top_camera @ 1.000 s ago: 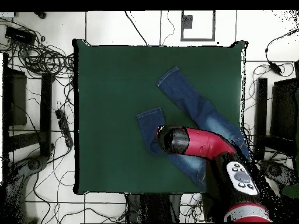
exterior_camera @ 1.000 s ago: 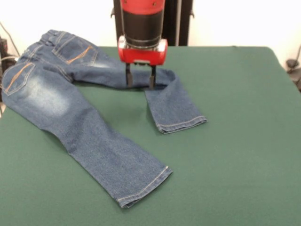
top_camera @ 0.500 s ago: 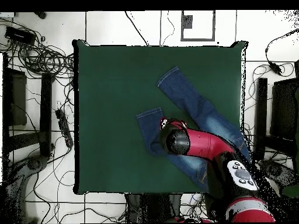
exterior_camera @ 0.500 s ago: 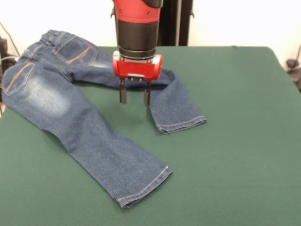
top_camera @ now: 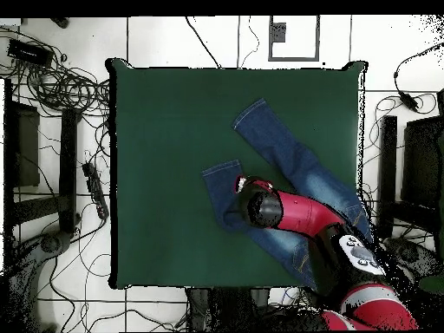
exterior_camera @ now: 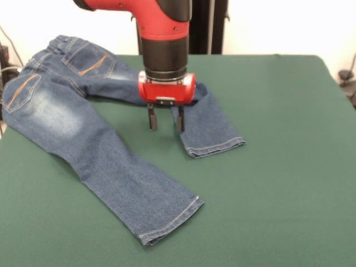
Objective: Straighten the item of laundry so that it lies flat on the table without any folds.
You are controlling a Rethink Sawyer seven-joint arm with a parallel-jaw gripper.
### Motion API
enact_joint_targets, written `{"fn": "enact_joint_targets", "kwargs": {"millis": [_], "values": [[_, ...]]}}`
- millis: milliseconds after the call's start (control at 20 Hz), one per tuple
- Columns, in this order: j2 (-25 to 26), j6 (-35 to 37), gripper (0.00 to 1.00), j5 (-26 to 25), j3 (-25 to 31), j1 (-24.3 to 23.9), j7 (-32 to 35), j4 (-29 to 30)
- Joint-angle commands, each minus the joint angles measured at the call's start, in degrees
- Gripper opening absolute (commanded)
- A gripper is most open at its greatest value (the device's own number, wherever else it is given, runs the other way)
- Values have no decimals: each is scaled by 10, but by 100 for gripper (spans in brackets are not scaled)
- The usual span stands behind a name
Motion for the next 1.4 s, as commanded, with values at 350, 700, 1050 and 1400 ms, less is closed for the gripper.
{"fn": "enact_joint_targets", "kwargs": {"millis": [350,700,1050,1400], "values": [[72,25,100,25,160,-48,62,29],[68,-6,100,-2,196,-65,51,43],[78,-14,100,-34,216,-82,24,46],[126,103,100,2,140,-31,26,-22]]}}
